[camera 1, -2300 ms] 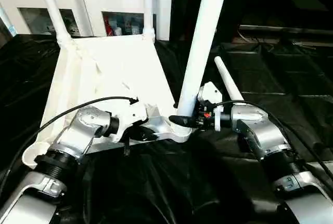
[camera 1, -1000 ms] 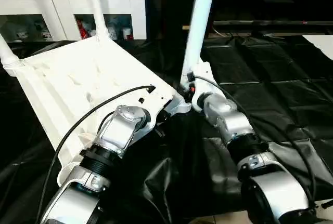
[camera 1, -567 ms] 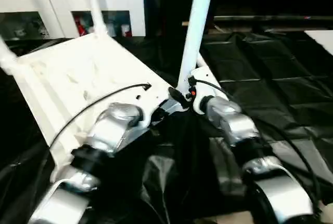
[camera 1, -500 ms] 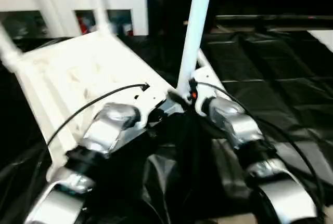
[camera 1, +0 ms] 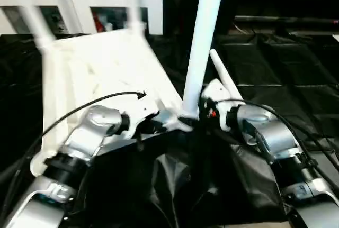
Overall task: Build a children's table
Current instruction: Insert table leg to table base
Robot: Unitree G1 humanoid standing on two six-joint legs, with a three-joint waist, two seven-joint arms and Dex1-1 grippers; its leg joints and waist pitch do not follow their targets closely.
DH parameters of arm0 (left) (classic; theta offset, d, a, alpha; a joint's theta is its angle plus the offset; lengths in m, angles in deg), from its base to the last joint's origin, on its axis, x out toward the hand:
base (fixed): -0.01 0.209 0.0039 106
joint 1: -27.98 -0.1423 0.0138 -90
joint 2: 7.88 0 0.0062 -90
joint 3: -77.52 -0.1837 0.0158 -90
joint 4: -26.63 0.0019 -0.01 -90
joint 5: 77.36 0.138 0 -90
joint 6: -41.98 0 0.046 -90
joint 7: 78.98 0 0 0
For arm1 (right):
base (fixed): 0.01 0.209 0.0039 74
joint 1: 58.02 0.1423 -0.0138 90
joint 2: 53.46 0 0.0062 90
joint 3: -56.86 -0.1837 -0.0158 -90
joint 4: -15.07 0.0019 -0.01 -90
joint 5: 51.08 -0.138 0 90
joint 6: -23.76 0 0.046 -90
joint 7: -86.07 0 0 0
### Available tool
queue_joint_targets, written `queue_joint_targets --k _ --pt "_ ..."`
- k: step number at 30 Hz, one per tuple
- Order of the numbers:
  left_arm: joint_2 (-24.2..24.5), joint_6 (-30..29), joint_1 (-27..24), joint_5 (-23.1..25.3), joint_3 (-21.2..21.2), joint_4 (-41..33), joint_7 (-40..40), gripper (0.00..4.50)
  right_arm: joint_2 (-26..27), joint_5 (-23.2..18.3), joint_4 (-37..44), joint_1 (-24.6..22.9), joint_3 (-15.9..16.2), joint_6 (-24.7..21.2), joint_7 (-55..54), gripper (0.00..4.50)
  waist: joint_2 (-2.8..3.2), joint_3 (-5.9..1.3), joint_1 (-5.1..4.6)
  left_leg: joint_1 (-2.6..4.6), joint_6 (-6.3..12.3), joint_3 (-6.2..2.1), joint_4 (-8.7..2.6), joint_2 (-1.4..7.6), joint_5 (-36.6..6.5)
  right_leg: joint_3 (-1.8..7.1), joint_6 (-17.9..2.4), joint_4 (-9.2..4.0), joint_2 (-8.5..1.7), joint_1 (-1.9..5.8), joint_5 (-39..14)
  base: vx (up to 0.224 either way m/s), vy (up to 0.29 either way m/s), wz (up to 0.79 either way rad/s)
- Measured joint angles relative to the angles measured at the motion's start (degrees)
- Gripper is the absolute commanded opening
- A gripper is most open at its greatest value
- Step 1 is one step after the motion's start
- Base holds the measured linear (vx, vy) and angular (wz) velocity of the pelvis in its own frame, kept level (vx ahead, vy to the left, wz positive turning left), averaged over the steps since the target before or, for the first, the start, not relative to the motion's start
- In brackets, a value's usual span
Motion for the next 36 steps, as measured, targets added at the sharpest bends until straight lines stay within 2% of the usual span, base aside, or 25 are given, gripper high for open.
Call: queue_joint_targets --k 2,13,22,26,29,31,33,36 --pt "0.5 0.4 0.0 -0.3 -0.2 -0.5 -1.0 0.0 -0.7 0.0 0.8 -0.4 0.4 -0.4 1.1 3.89 0.02 0.01 0.02 0.0 0.0 0.01 0.05 0.0 0.0 0.02 0.0 0.01 0.0 0.04 0.0 0.0 0.0 0.0" --pt "1.8 1.9 -0.3 -0.8 -0.3 -0.7 -4.2 0.0 -2.1 -0.1 3.3 -1.2 0.8 -1.6 3.4 2.89 0.01 0.01 -0.02 0.0 0.01 0.0 0.18 0.02 0.0 0.01 0.1 0.04 0.0 0.08 0.1 0.0 0.0 0.0" --pt "1.4 2.1 -0.9 -0.7 -0.3 -0.4 -3.3 0.0 -0.7 -0.1 3.3 -2.2 0.4 -1.7 2.5 2.77 0.02 0.01 0.01 0.01 0.02 0.0 0.31 0.02 0.0 0.01 0.1 0.08 -0.01 0.14 0.1 0.0 0.0 0.0" --pt "-1.5 -0.4 -0.9 0.3 0.9 1.7 3.0 0.0 4.3 0.1 -1.6 -2.2 -2.7 -1.3 -5.0 2.76 -0.01 -0.01 -0.5 0.06 0.01 -0.01 0.42 0.04 0.0 0.02 0.1 0.23 -0.01 0.13 0.2 0.0 0.0 0.0" --pt "-4.4 -4.1 -0.4 1.7 1.8 1.9 8.5 0.0 8.8 0.4 -6.1 -1.0 -5.4 -0.2 -13.3 2.76 -0.03 -0.02 -2.0 0.13 -0.02 -0.02 0.48 0.05 0.0 0.03 0.1 0.25 -0.01 0.15 0.3 0.0 0.0 0.0" --pt "-8.1 -8.2 0.8 2.8 3.1 2.9 14.8 0.0 13.1 0.9 -11.5 1.9 -8.3 0.7 -21.6 2.76 -0.04 -0.03 -2.97 0.17 -0.06 -0.03 0.51 0.06 0.1 0.02 0.0 0.25 -0.01 0.14 0.4 0.0 0.0 0.0" --pt "-11.3 -11.0 1.7 3.4 3.8 3.6 19.7 0.0 15.6 1.1 -15.7 4.3 -10.4 1.7 -27.8 2.76 -0.09 -0.03 -3.4 0.2 -0.06 -0.04 0.53 0.06 0.1 0.03 0.0 0.22 -0.01 0.14 0.4 0.0 0.0 0.0" --pt "-13.9 -12.4 2.7 4.0 4.1 4.4 24.2 0.0 17.8 1.1 -20.2 6.7 -12.1 3.9 -33.9 2.76 -0.14 -0.03 -3.47 0.19 -0.06 -0.1 0.53 0.06 0.1 -0.01 0.0 0.16 0.0 0.13 0.6 0.0 0.0 0.0"
